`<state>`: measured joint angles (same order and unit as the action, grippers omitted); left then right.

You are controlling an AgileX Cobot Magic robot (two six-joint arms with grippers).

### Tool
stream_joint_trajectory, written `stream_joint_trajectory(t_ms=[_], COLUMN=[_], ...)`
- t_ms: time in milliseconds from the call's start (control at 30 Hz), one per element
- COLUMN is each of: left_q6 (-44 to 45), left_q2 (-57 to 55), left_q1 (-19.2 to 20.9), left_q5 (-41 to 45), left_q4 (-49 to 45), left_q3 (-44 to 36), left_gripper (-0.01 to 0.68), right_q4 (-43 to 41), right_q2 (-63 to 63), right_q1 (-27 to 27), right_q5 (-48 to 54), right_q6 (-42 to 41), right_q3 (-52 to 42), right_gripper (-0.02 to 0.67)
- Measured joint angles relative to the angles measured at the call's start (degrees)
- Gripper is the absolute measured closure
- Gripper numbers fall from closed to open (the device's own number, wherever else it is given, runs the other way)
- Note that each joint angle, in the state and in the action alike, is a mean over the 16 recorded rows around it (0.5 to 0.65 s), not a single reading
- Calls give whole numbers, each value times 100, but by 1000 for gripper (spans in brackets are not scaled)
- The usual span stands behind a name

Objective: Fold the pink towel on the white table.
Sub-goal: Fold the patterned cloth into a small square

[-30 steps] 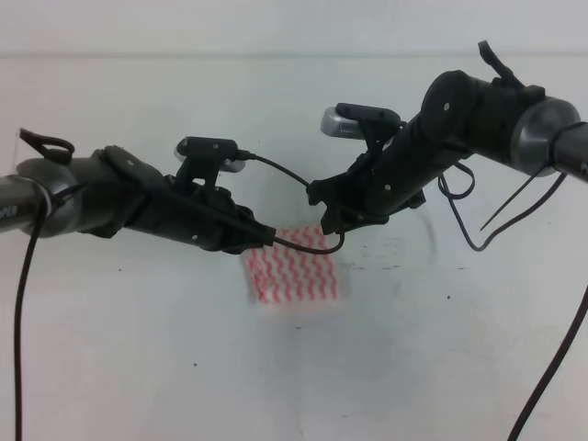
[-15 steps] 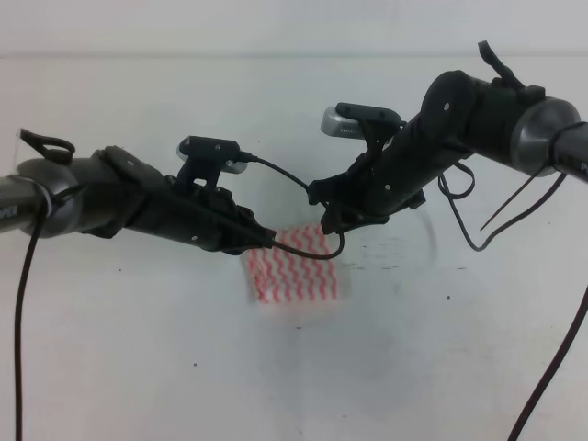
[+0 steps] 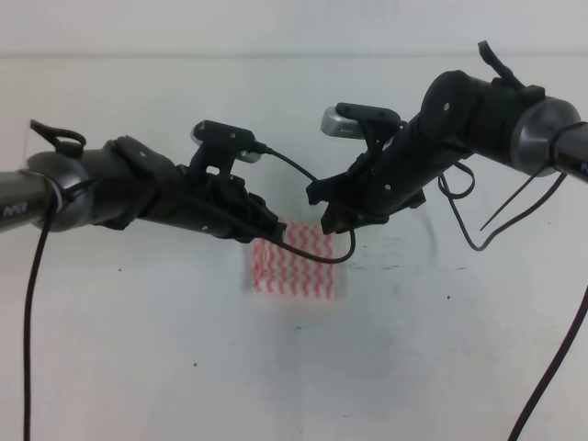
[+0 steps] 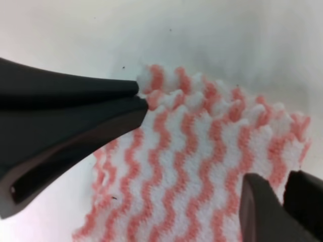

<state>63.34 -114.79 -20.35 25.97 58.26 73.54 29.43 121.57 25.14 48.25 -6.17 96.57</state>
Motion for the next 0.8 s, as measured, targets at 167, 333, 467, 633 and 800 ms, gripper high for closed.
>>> stream_joint_trajectory(t_ms=[167,333,467,633,800], left_q6=[88,128,131,134,135], left_q2=[-54,-108,-130,-141,-140], left_q1=[-40,-49,-48,-46,-43], left_q5=[-75,-118,-197,-426,-696], left_q4=[1,2,30,189,376], left_q3=[13,13,9,13,76], left_gripper=[665,605,526,414,350], right_q4=[-2,-5,-9,-18,-41], right_q2=[-4,-4,-4,-4,0], right_q1=[0,0,0,-1,-13], right_q5=[14,29,42,51,55], right_q6=[0,-1,-1,-1,-1], right_q3=[0,0,0,0,0], right_gripper=[549,549,549,549,549])
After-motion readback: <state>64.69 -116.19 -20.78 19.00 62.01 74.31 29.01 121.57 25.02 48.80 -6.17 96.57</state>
